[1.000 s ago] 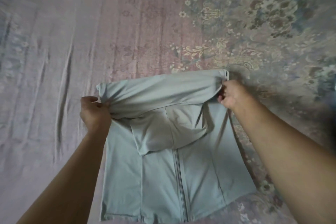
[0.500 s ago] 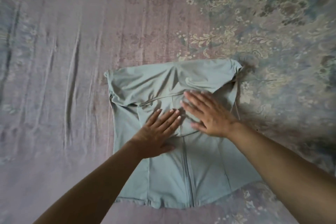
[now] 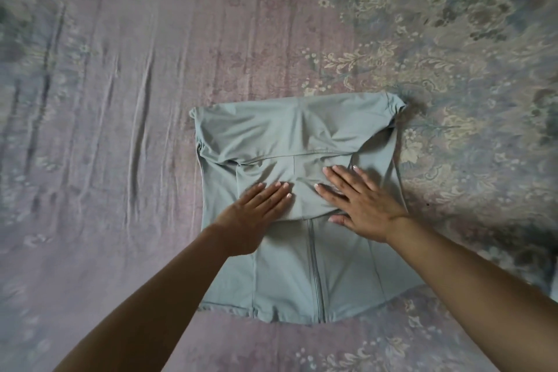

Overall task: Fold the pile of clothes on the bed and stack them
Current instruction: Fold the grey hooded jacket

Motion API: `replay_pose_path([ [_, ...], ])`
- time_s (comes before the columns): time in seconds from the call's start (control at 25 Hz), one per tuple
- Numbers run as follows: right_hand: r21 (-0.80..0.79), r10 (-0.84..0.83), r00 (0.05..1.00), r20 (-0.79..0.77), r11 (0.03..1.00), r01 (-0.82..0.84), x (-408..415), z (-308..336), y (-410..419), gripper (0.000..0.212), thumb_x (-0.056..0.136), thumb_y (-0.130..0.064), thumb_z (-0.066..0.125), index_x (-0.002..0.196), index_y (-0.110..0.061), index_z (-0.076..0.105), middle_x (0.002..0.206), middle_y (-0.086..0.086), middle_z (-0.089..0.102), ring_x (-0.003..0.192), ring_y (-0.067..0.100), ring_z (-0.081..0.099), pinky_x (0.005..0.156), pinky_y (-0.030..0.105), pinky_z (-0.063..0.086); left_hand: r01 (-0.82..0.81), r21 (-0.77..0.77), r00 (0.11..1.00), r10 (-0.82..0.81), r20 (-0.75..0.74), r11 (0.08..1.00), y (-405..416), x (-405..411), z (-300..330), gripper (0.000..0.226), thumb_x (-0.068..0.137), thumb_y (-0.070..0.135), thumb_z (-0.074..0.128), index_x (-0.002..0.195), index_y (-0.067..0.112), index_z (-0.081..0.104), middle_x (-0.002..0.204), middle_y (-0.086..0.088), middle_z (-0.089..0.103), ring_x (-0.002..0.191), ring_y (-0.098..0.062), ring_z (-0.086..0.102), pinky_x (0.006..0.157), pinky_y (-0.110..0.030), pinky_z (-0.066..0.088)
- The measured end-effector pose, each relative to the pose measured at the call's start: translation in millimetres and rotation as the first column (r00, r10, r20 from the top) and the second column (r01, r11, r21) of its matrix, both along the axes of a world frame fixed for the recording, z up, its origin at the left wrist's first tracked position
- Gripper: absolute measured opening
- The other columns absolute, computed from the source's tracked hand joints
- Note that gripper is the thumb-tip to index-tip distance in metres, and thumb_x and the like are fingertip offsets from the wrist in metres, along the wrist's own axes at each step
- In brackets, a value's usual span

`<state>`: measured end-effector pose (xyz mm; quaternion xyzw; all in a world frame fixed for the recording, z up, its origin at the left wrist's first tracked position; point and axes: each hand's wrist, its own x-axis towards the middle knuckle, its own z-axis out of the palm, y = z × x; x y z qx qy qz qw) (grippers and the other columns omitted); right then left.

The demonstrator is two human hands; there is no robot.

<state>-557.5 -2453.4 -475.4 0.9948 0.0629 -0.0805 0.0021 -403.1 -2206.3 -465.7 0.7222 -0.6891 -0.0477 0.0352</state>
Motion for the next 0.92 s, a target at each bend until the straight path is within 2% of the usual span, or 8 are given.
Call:
replay_pose_path([
  [0.12,0.047,-0.081,0.996,0.036,0.996,0.079,1,18,43,0.061,0.093,-0.046,0.028,0.145,-0.014,0.032,0.152,0.011,0.033,0.14,0.025,0.03,0.11,0.046,0.023,-0.07,-0.11,0.993,0.059,-0.101,0.992,-3,31,9,0.052,0.091,0.027,0.041,0.136,0.001,0.045,0.143,-0.02,0.044,0.133,-0.033,0.042,0.108,-0.046,0.031],
  [0.2,0.151,-0.227,0.971,0.079,0.965,0.213,3,25,99,0.061,0.087,-0.038,0.037,0.139,-0.007,0.04,0.146,0.013,0.042,0.135,0.027,0.04,0.108,0.044,0.028,-0.192,-0.182,0.981,0.196,0.004,0.964,-16,72,16,0.041,0.091,0.019,0.041,0.128,0.002,0.049,0.132,-0.023,0.054,0.12,-0.037,0.054,0.099,-0.048,0.044],
  [0.28,0.269,-0.385,0.921,0.063,0.895,0.356,12,27,160,0.064,0.084,-0.039,0.039,0.136,-0.003,0.042,0.144,0.015,0.044,0.133,0.028,0.039,0.107,0.045,0.034,-0.195,-0.143,0.964,0.216,0.155,0.97,-22,122,22,0.048,0.08,0.007,0.037,0.126,0.002,0.051,0.129,-0.025,0.056,0.114,-0.04,0.058,0.092,-0.051,0.047],
  [0.44,0.275,-0.65,0.734,-0.197,0.682,0.678,47,34,271,0.084,0.076,-0.054,0.052,0.135,0.004,0.043,0.144,0.025,0.04,0.136,0.036,0.027,0.108,0.052,0.026,0.18,0.044,0.883,-0.181,0.432,0.983,-5,192,18,0.067,0.076,0.004,0.029,0.143,0.01,0.031,0.147,-0.017,0.038,0.137,-0.034,0.034,0.112,-0.043,0.024],
  [0.52,0.232,-0.719,0.601,-0.349,0.555,0.799,61,35,307,0.091,0.067,-0.055,0.063,0.131,0.008,0.047,0.142,0.029,0.04,0.135,0.039,0.027,0.104,0.056,0.024,0.34,0.105,0.814,-0.348,0.465,0.935,-3,199,11,0.06,0.081,0.0,0.025,0.139,0.007,0.036,0.141,-0.019,0.046,0.128,-0.034,0.046,0.106,-0.043,0.036],
  [0.72,0.185,-0.81,0.518,-0.276,0.484,0.855,74,16,322,0.062,0.071,-0.031,0.046,0.115,0.009,0.061,0.129,0.031,0.052,0.123,0.045,0.048,0.096,0.061,0.041,0.524,-0.004,0.752,-0.461,0.47,0.851,-27,210,0,0.034,0.088,-0.001,0.036,0.111,-0.003,0.061,0.109,-0.024,0.065,0.093,-0.036,0.066,0.076,-0.04,0.055],
  [0.84,0.175,-0.836,0.513,-0.195,0.485,0.857,74,15,317,0.034,0.072,-0.007,0.054,0.1,0.006,0.068,0.116,0.026,0.063,0.11,0.041,0.06,0.085,0.054,0.052,0.531,0.079,0.723,-0.5,0.476,0.843,-38,201,2,0.02,0.076,-0.005,0.051,0.09,-0.001,0.065,0.086,-0.019,0.067,0.074,-0.032,0.065,0.065,-0.034,0.053],
  [0.92,0.283,-0.841,0.522,-0.144,0.471,0.836,63,25,304,0.018,0.064,-0.005,0.069,0.082,-0.004,0.068,0.095,0.018,0.066,0.09,0.037,0.065,0.07,0.041,0.055,0.526,0.104,0.723,-0.508,0.468,0.844,-49,195,14,0.019,0.062,-0.006,0.059,0.074,0.009,0.06,0.078,-0.013,0.061,0.062,-0.028,0.059,0.062,-0.032,0.05],
])
